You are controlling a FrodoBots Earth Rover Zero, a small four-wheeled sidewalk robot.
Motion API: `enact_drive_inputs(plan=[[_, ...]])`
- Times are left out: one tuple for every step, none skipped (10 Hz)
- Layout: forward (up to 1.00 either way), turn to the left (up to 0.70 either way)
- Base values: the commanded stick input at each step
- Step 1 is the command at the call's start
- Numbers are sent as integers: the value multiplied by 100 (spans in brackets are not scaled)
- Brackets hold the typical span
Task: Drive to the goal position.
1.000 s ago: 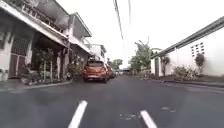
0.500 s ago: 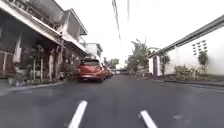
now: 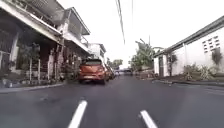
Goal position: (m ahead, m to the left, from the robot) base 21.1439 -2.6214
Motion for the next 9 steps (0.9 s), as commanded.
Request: enact_drive_inputs(plan=[[100,0],[100,0],[100,0],[100,-25],[100,-40],[100,-40],[100,-40],[100,-40],[100,-40]])
